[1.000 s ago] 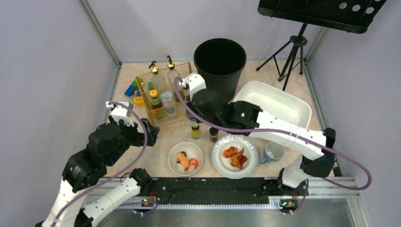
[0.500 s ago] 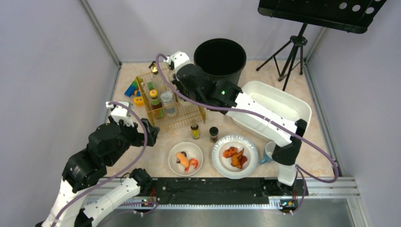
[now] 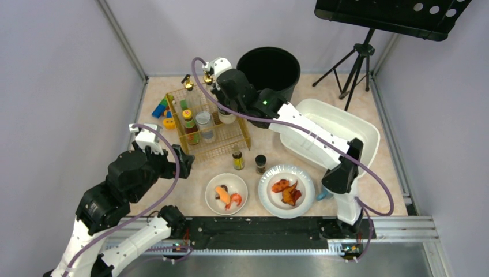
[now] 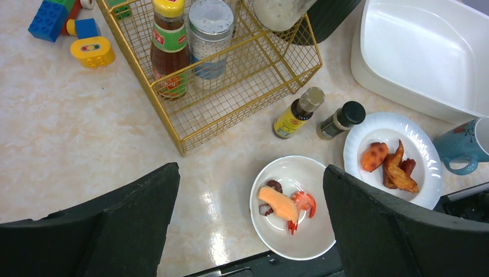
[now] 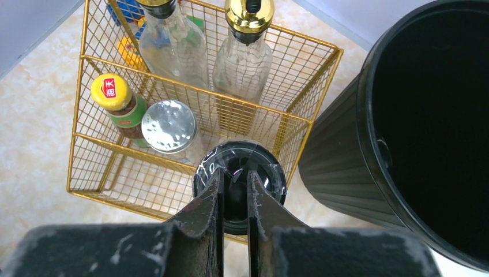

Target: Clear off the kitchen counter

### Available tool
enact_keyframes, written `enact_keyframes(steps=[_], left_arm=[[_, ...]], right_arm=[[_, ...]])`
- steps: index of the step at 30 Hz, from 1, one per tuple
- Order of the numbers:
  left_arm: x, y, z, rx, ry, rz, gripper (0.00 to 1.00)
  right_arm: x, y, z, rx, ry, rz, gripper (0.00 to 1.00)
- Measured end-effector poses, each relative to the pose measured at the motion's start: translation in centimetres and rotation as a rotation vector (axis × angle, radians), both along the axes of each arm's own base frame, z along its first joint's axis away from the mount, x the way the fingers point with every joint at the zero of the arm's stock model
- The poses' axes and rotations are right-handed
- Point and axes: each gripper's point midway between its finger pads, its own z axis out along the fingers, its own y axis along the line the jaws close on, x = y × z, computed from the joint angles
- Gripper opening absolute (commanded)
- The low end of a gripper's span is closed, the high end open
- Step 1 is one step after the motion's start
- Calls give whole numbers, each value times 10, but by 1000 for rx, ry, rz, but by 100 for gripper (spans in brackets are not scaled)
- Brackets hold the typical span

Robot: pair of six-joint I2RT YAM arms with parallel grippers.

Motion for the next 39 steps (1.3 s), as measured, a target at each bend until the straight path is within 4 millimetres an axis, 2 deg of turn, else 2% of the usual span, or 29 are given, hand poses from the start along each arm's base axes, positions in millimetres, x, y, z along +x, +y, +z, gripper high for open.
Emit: enact_keyframes(steps=[6, 14, 19, 23, 29, 33, 39], left_arm=[[0, 0, 0, 0, 0, 0, 99], [0, 0, 0, 1, 1, 0, 99], [0, 0, -1, 2, 2, 0, 99], [0, 0, -1, 3, 3, 0, 99], [0, 0, -1, 3, 3, 1, 99], [0, 0, -2, 3, 3, 1, 99], [0, 0, -3, 5, 6, 1, 99]], right_arm=[[11, 8, -13, 4, 12, 12, 0], [22, 16, -8, 49, -13, 22, 0], [32, 11, -14, 53, -8, 9, 0], [39, 7, -28, 36, 12, 0, 0], [46, 6, -65, -1, 61, -4, 0], [51, 8, -83, -11, 78, -7, 0], [54, 9, -95, 0, 93, -15, 0]])
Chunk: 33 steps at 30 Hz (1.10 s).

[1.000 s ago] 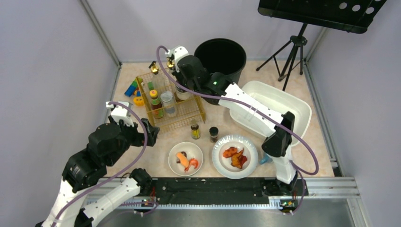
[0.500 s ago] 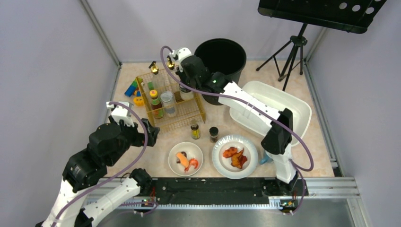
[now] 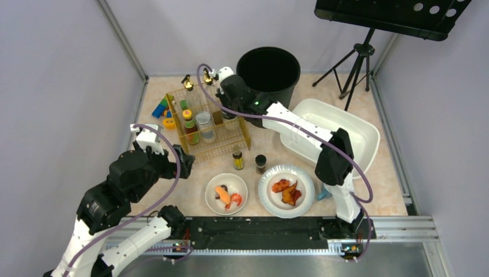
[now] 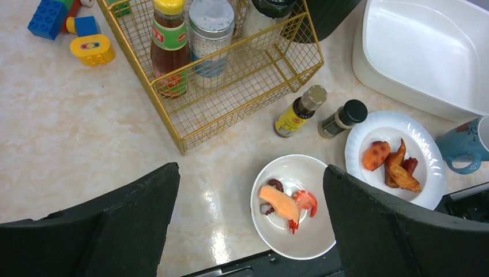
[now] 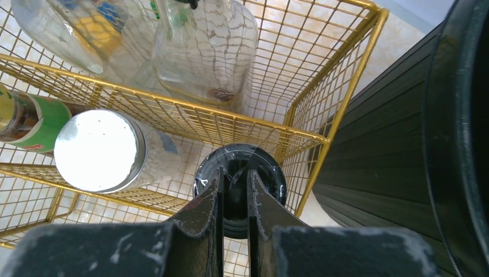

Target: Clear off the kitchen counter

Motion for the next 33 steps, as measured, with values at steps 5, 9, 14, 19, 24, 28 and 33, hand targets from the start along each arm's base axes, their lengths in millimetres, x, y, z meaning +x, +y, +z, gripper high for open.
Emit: enact_keyframes(steps=[5, 9, 14, 19, 24, 28, 33], left_arm=[[0, 0, 0, 0, 0, 0, 99], [0, 0, 0, 0, 0, 0, 99], [0, 0, 0, 0, 0, 0, 99], [0, 0, 0, 0, 0, 0, 99], [0, 0, 0, 0, 0, 0, 99], [1, -1, -1, 5, 7, 0, 99], [3, -2, -4, 14, 17, 0, 99]], right_arm=[[0, 7, -20, 1, 41, 12, 0], [1, 17, -45, -4, 78, 26, 0], [1, 19, -45, 8, 82, 30, 22], [-2, 18, -48, 9, 105, 24, 45], [-6, 13, -53, 2, 122, 16, 55], [-19, -4, -48, -7, 133, 7, 57], [-45, -33, -7, 49, 102, -6, 60]])
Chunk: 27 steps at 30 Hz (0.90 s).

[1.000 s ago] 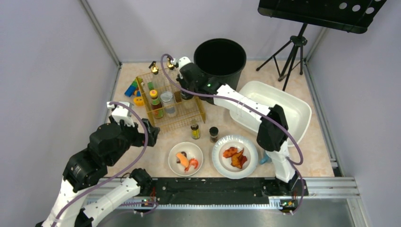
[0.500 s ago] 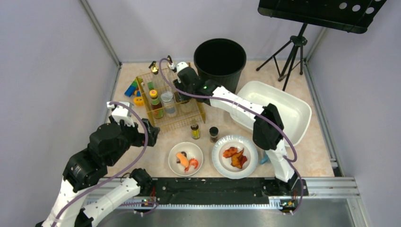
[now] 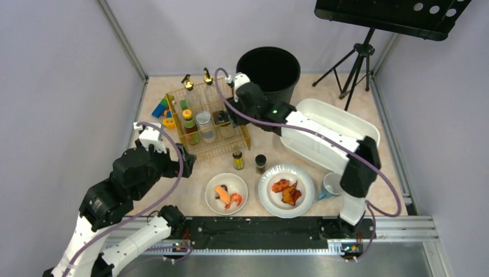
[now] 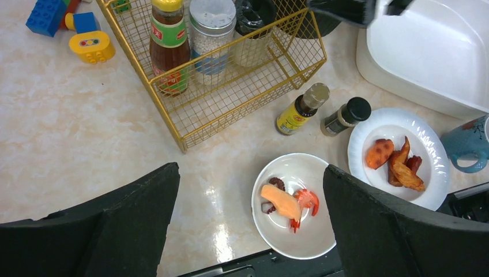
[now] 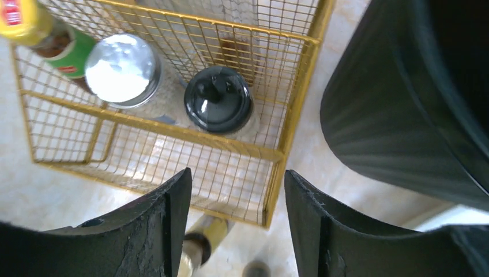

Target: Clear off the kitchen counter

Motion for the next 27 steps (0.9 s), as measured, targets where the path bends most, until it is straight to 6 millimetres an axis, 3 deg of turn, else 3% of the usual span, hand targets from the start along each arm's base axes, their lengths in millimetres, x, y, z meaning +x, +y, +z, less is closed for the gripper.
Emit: enact_keyframes(steps=[4, 7, 10, 15, 20, 24, 27], left_arm=[[0, 0, 0, 1, 1, 0, 99], [1, -1, -1, 3, 4, -1, 99], [1, -1, -1, 5, 7, -1, 99], [2, -2, -2, 8, 10, 0, 99], [3, -2, -7, 15, 20, -1, 99], [3, -2, -9, 19, 24, -1, 99], [2, -2, -9, 18, 23, -1, 99]], right_arm=[[-25, -22, 30, 73, -27, -5, 62], [-48, -33, 30, 96, -19, 7, 68], [-70, -35, 6, 77, 19, 26, 69], [-107, -35, -51, 3, 111, 64, 70], [-117, -32, -64, 9, 132, 65, 70], [-111, -23, -57, 54, 106, 53, 70], [-108, -15, -64, 60, 102, 48, 68]])
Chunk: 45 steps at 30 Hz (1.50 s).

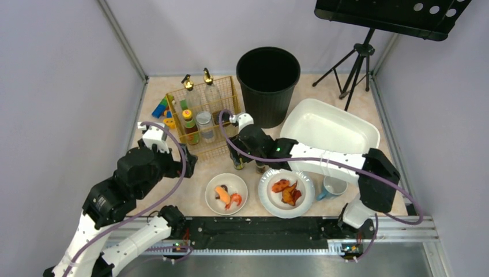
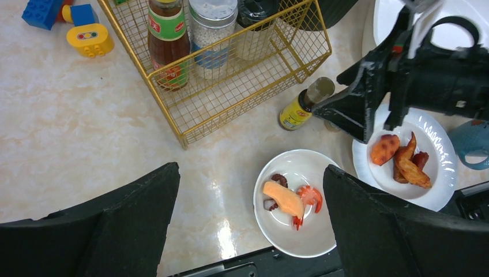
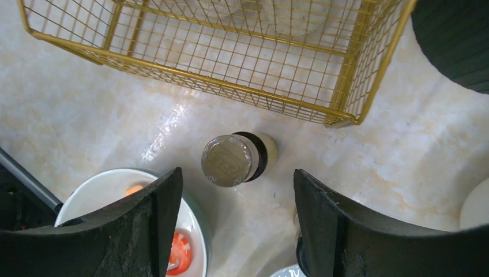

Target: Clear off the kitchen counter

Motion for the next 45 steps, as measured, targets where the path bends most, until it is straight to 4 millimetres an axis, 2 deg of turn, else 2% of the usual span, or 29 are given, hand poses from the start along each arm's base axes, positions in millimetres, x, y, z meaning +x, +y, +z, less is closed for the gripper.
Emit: enact_keyframes(steps=[4, 8, 13, 16, 19, 22, 30, 32, 35, 36, 45], left_arm=[[-1, 1, 1, -3, -4, 1, 99], [-2, 2, 2, -6, -10, 2, 99], [-2, 2, 2, -6, -10, 3, 99], [-2, 2, 2, -6, -11, 3, 99], [-2, 2, 2, -6, -11, 3, 99], [-3, 3, 3, -9, -15, 3, 99], [-4, 4, 3, -13, -19, 4, 99], [-4, 4, 3, -13, -19, 3, 99], [-4, 4, 3, -13, -19, 3, 99], [-4, 4, 3, -13, -19, 3, 99], [-4, 4, 3, -13, -19, 3, 99]], right_arm=[[1, 5, -24, -39, 25, -1, 65], [0, 7, -35, -61, 37, 0, 58], [7, 16, -26, -38, 16, -8, 58], [12, 20, -18, -17, -4, -18, 53], [16, 24, -15, -8, -16, -25, 40], [18, 27, -16, -9, -18, -27, 32], [17, 27, -17, -22, -32, -30, 34], [16, 26, -17, -25, -36, -33, 25], [15, 27, -17, -28, -40, -34, 2], [15, 27, -16, -29, -41, -35, 0], [-1, 27, -15, -84, -38, -13, 0]])
